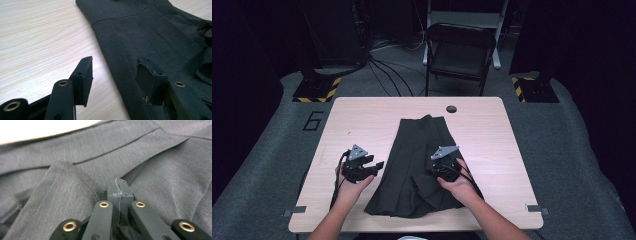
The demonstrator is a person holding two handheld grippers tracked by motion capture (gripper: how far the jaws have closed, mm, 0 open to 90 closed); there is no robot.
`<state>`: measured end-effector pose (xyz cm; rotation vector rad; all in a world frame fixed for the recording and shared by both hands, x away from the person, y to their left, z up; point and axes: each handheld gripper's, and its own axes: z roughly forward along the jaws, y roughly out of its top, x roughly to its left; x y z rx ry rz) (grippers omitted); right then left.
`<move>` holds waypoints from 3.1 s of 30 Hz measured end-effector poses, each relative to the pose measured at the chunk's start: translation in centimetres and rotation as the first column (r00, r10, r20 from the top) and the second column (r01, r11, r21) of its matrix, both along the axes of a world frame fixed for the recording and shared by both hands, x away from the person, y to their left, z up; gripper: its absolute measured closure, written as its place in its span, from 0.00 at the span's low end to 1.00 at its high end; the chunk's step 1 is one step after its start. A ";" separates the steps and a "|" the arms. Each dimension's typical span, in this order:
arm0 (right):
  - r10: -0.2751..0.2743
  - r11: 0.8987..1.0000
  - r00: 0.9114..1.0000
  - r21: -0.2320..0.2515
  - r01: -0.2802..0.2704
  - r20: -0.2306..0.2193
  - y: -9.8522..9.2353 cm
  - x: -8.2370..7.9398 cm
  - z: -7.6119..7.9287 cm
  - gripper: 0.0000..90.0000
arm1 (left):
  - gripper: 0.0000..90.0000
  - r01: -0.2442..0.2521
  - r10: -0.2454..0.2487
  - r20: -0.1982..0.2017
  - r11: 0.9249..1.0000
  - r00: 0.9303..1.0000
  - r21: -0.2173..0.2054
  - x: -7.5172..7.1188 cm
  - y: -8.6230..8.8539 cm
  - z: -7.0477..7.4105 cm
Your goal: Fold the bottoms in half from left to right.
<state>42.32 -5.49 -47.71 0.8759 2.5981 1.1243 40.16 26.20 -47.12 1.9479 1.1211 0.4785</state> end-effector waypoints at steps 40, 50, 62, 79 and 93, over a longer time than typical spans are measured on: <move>0.023 0.995 0.997 0.099 -0.030 0.072 -1.0 -4.3 3.8 0.95 | 0.49 -0.048 0.048 -0.009 0.998 0.999 -0.038 -0.2 1.2 -0.2; -0.103 0.979 0.990 0.184 0.084 0.094 -8.7 -6.7 5.5 0.96 | 0.49 -0.038 0.037 -0.017 0.997 0.999 -0.065 0.2 1.1 0.1; -0.145 0.968 0.988 0.213 0.131 0.053 -13.7 -11.0 4.6 0.80 | 0.49 -0.016 0.015 -0.020 0.998 1.000 -0.054 0.5 0.2 0.0; -0.122 0.985 0.990 0.133 0.112 0.069 -9.1 -6.1 3.3 0.70 | 0.48 -0.032 0.032 -0.014 0.998 0.999 -0.046 -0.2 0.9 0.0; -0.145 0.987 0.989 0.081 0.141 0.044 -6.8 -1.5 1.9 0.61 | 0.48 -0.062 0.062 -0.005 0.997 0.998 -0.044 -1.1 1.9 0.1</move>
